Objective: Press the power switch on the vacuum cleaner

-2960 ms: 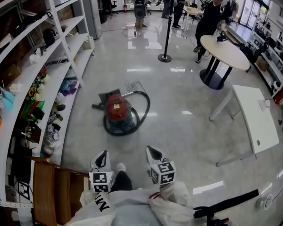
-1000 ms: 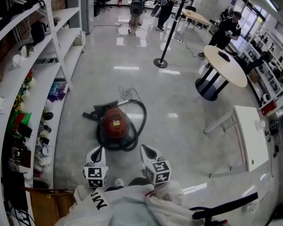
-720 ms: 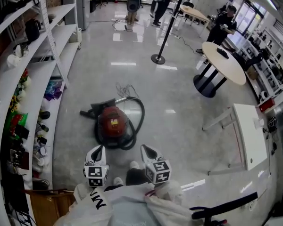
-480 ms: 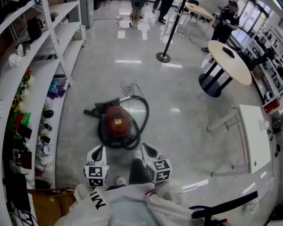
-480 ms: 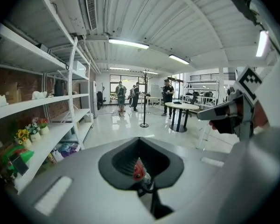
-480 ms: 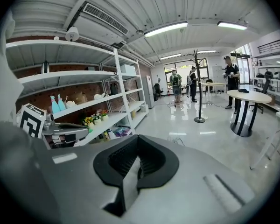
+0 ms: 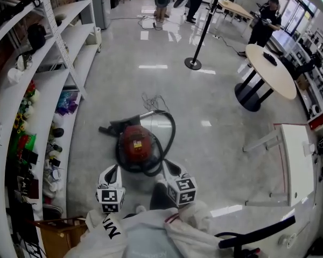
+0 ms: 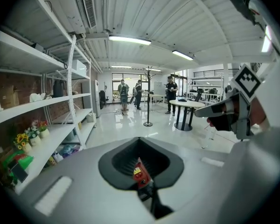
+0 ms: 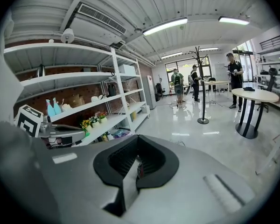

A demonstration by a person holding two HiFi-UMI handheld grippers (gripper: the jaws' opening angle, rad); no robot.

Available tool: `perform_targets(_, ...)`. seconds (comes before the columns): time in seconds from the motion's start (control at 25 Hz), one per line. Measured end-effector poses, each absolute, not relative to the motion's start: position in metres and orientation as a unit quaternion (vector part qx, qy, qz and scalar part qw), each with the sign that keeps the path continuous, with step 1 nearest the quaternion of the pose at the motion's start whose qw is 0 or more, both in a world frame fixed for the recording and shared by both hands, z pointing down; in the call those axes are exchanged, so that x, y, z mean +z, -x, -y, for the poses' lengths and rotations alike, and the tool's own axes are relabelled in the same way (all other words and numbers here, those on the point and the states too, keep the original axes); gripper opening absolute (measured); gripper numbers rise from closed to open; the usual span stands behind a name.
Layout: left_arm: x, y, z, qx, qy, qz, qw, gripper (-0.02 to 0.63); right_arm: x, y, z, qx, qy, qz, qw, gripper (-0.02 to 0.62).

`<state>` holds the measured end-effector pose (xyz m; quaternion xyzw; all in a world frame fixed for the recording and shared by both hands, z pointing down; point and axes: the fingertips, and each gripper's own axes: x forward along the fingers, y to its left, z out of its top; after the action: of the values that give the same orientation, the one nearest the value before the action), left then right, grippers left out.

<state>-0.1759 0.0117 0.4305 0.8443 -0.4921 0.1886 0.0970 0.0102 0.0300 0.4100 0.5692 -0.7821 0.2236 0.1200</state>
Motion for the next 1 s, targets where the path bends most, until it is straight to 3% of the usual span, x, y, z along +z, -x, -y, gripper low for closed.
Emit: perform_targets(1.0,0.420,0.099,0.100,0.227,-0.809,0.534,0.096,0.000,0.429,-0.094,0.098,0.260,-0.521,0.805,0.114,0.000)
